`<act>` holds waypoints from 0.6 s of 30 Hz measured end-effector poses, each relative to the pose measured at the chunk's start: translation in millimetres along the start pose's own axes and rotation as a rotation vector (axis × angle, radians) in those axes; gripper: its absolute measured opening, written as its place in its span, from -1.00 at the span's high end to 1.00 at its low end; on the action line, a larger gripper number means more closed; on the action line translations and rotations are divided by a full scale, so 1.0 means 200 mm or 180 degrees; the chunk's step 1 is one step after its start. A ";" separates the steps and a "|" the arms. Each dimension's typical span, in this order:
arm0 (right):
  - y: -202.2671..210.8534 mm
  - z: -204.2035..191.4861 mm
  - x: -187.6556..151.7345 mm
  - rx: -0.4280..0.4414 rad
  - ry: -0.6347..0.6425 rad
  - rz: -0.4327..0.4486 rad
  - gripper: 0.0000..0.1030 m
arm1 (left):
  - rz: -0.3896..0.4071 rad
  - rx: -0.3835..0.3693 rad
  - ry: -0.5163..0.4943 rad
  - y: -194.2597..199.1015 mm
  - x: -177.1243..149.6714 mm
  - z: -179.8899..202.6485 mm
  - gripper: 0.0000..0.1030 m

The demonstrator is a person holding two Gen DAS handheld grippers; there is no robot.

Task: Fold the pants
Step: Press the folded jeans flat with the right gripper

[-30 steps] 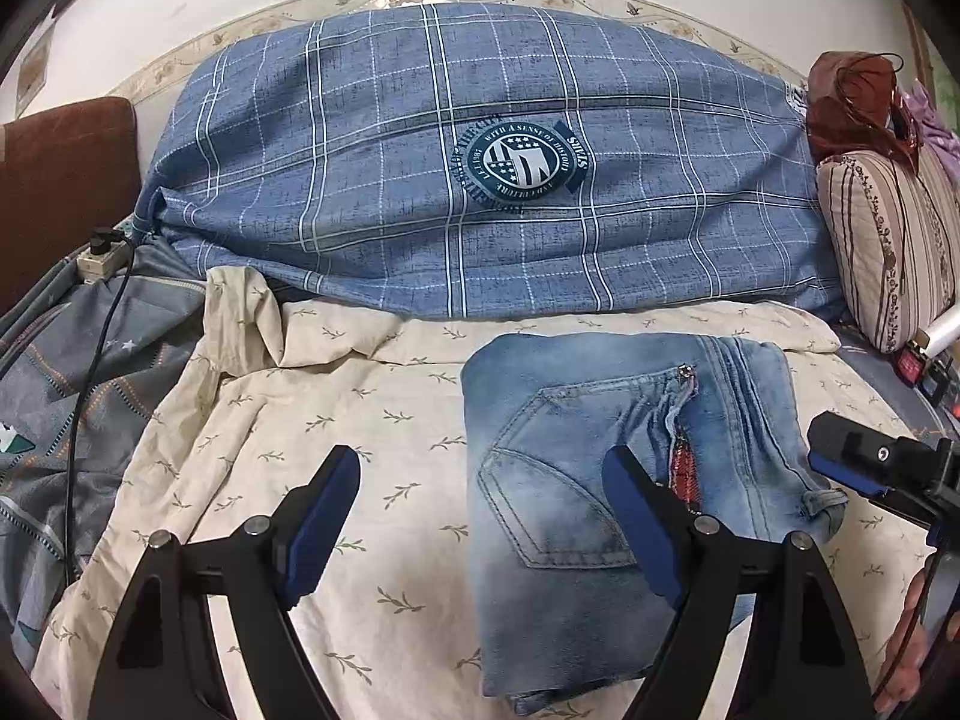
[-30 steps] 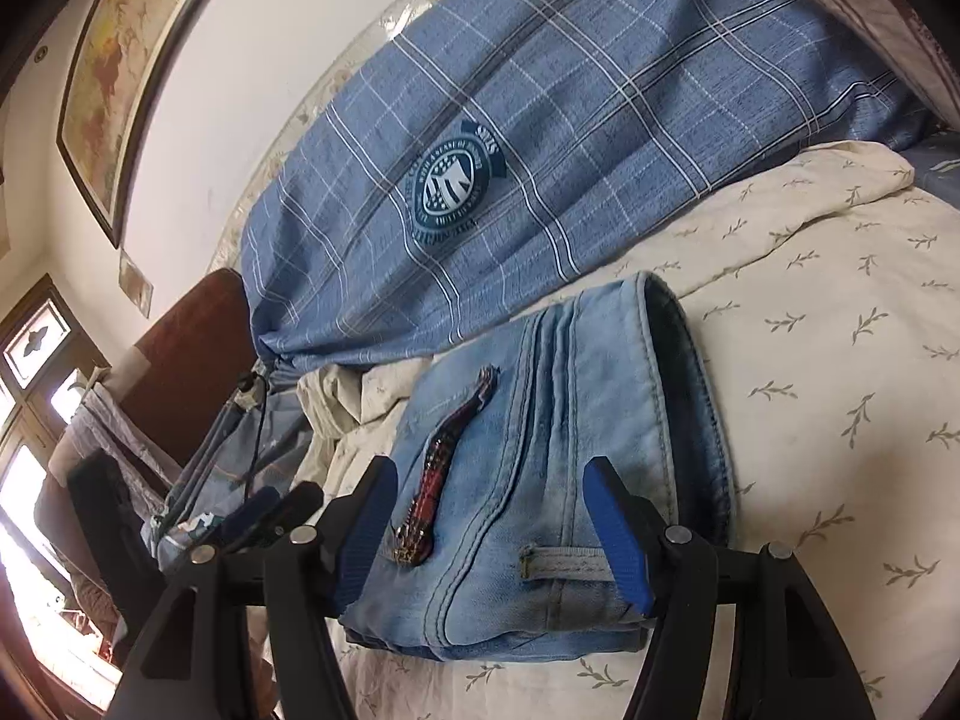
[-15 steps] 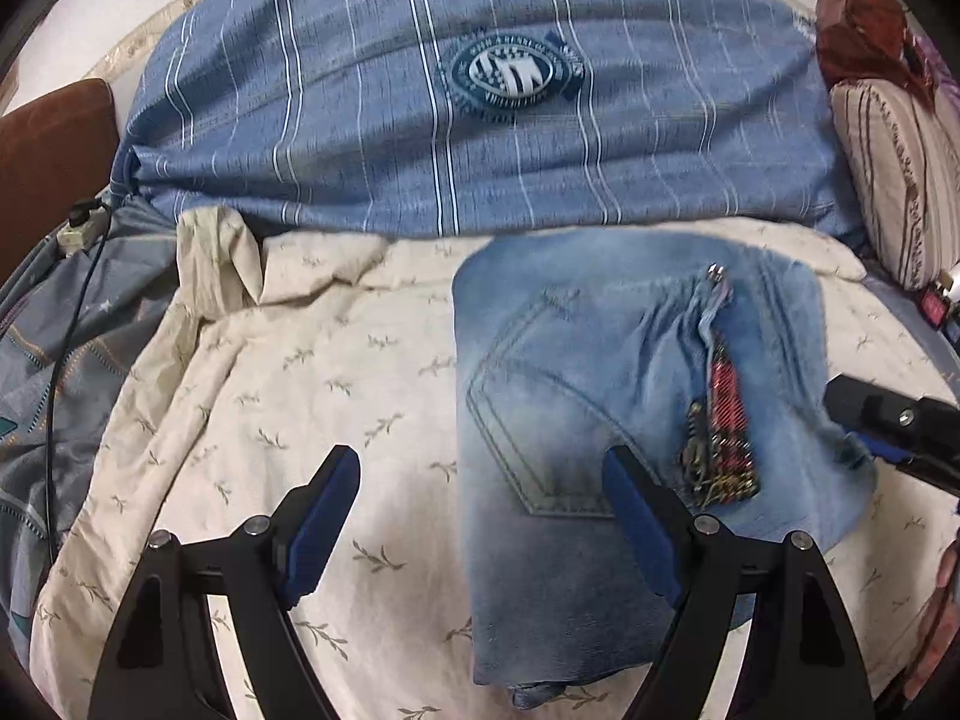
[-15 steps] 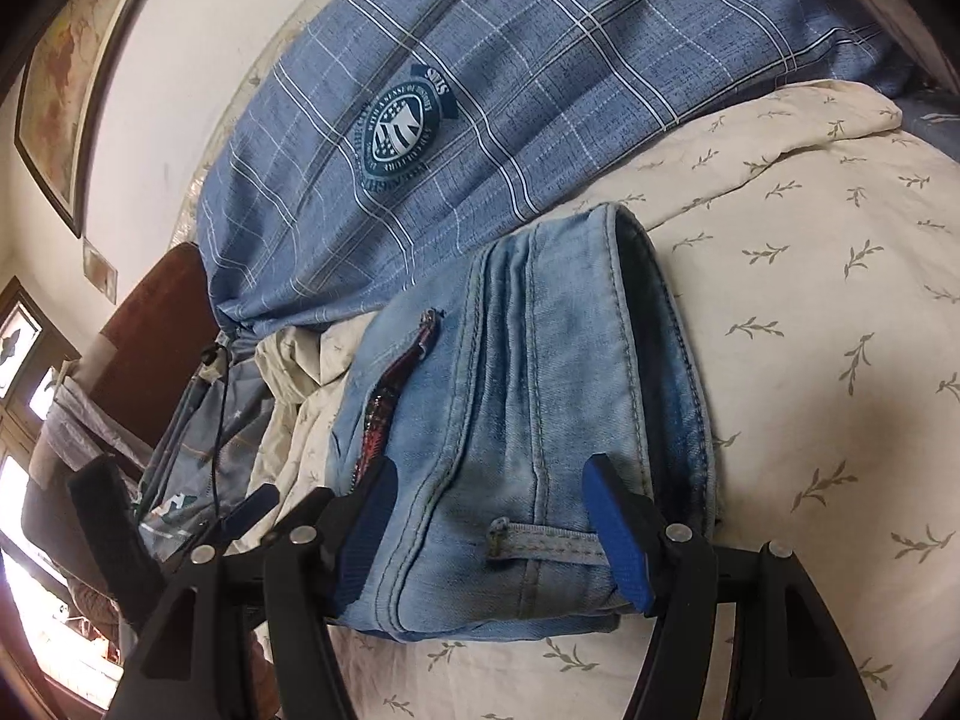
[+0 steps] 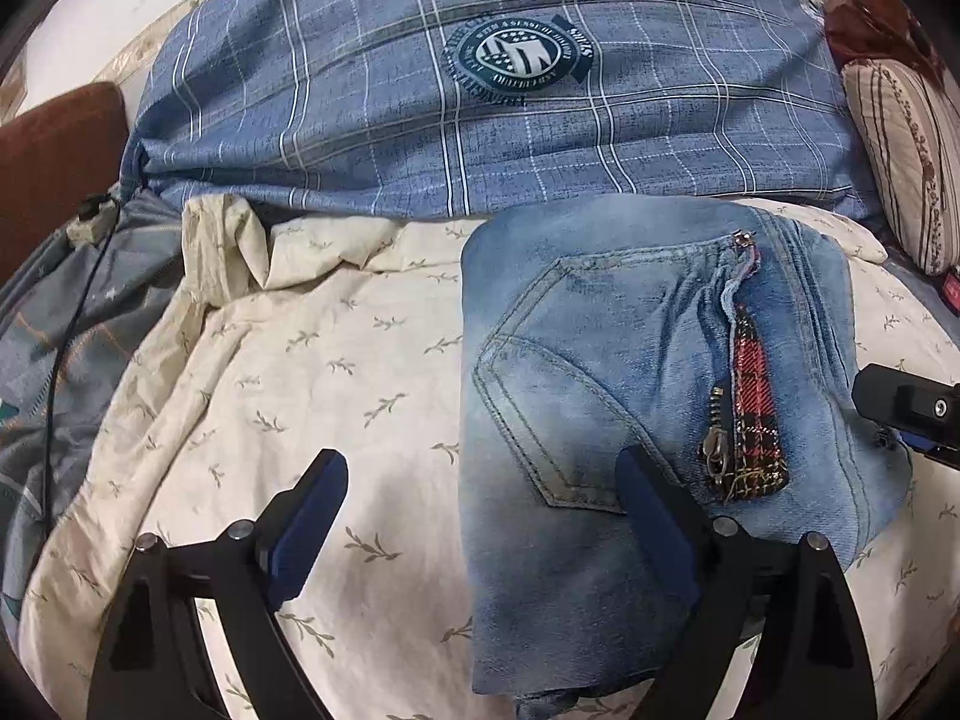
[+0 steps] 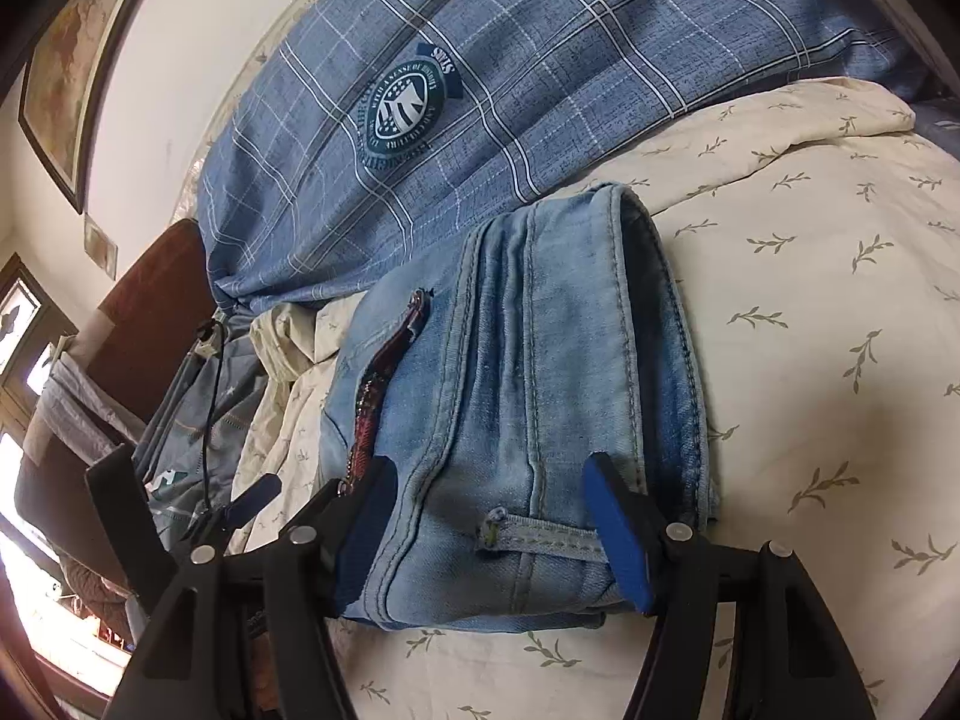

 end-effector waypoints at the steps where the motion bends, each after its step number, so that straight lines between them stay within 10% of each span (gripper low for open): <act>1: 0.00 0.00 0.00 0.0018 -0.0007 -0.0012 -0.33 | -0.0012 -0.0019 0.0010 0.00 0.00 0.00 -0.77; 18: 0.00 0.01 -0.01 0.0151 0.0059 -0.0031 -0.33 | 0.0035 0.0149 0.0210 0.04 -0.01 -0.03 -0.99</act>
Point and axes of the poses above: each gripper's, at about its wrist camera, not at the fingertips, and y roughly against the way its jaws point, z to its right, x to its top, the point moved 8 cm from there along -y, roughly the way its jaws point, and after that the axes turned 10 degrees about -x, right-handed, at the moved point
